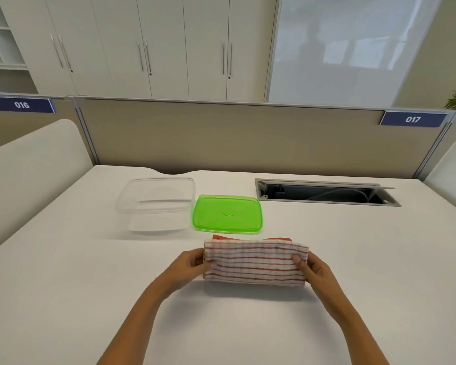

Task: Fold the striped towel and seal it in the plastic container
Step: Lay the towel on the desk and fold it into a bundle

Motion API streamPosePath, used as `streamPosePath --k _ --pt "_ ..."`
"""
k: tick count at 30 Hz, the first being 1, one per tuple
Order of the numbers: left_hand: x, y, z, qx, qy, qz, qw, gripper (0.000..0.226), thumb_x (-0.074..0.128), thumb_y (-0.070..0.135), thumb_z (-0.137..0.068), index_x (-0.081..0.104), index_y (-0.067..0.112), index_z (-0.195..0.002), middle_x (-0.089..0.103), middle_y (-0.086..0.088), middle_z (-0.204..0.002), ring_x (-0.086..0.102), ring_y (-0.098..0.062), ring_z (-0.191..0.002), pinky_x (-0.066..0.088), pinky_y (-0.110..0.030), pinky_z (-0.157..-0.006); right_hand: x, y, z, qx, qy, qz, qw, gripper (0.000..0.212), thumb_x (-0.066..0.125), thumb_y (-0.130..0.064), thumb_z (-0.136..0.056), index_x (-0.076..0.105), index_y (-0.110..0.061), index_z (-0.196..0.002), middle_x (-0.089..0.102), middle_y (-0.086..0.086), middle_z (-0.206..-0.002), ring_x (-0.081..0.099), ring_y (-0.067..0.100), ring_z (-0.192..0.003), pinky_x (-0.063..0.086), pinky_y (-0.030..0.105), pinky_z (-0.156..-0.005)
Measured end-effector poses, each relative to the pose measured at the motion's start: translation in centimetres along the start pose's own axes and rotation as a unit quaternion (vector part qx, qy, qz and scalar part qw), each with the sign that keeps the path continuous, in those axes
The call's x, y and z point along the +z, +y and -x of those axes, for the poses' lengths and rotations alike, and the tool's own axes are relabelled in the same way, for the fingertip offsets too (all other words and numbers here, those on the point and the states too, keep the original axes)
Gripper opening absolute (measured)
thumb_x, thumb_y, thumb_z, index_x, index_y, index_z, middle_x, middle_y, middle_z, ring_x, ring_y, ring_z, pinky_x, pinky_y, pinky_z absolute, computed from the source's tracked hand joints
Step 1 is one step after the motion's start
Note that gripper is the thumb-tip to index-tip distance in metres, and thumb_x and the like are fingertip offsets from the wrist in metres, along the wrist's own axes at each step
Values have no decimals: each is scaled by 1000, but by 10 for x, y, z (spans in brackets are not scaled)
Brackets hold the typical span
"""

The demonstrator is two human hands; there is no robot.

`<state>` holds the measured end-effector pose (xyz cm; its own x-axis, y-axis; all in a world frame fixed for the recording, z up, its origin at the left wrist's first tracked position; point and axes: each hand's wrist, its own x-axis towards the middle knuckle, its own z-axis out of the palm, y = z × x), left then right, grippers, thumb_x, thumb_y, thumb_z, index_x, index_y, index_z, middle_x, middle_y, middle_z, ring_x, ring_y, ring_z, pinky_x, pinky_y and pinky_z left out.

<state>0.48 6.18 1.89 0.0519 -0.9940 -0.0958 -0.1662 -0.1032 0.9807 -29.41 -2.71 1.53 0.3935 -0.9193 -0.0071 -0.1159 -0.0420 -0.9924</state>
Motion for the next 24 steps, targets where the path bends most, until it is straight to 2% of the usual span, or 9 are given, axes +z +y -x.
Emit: streamPosePath --k 3,5,6,7,9,12,15,20,24 --pt "10 -2 -11 25 86 16 996 16 58 14 -90 66 22 -101 75 7 -94 68 -7 -91 53 -17 -78 9 6 -10 -31 77 60 995 21 47 -29 -96 64 -19 -105 71 8 -96 65 15 -87 54 35 -79" --pt "18 -5 -18 34 128 4 991 12 56 21 -91 64 27 -97 73 2 -95 68 -14 -90 55 -26 -80 16 11 -17 -44 136 105 984 20 44 -29 -98 61 -19 -100 70 4 -90 62 18 -84 49 30 -75" --pt "22 -5 -21 34 145 -8 989 11 55 24 -92 63 29 -96 72 2 -94 68 -15 -89 55 -26 -78 19 12 -20 -46 158 124 979 20 42 -30 -98 59 -20 -98 69 -1 -87 62 18 -84 47 27 -72" --pt "25 -6 -25 30 162 -23 986 10 53 27 -92 62 31 -95 72 3 -92 67 -15 -88 54 -22 -74 22 13 -23 -42 174 146 973 21 40 -32 -99 58 -21 -98 68 -3 -84 63 19 -83 47 28 -70" --pt "31 -6 -31 11 189 -48 981 10 50 30 -93 59 28 -97 70 5 -90 67 -17 -89 50 -19 -68 26 15 -28 -21 197 192 961 26 35 -38 -99 54 -21 -96 67 1 -80 63 26 -81 49 38 -70" --pt "38 -7 -39 -37 213 -78 973 19 46 30 -94 56 20 -107 69 -6 -98 65 -27 -96 52 -34 -78 32 21 -34 28 229 253 940 33 30 -45 -97 50 -19 -94 67 11 -84 62 35 -82 49 41 -71" --pt "41 -6 -45 -83 229 -123 962 30 44 33 -92 54 18 -115 68 -13 -110 62 -31 -101 50 -43 -90 36 27 -37 70 264 298 915 36 32 -44 -97 54 -17 -102 68 14 -95 61 37 -89 47 39 -73" --pt "46 -3 -51 -140 254 -191 938 36 45 36 -89 50 19 -120 66 -12 -116 59 -34 -106 46 -40 -89 39 28 -39 103 292 335 890 33 38 -40 -97 55 -15 -108 69 14 -101 63 36 -92 48 38 -74" --pt "58 3 -50 -109 298 -253 914 41 49 26 -88 40 18 -128 61 -10 -120 59 -34 -105 47 -39 -83 44 22 -38 76 317 334 885 20 47 -27 -95 51 -15 -110 65 10 -106 60 33 -96 46 38 -73"
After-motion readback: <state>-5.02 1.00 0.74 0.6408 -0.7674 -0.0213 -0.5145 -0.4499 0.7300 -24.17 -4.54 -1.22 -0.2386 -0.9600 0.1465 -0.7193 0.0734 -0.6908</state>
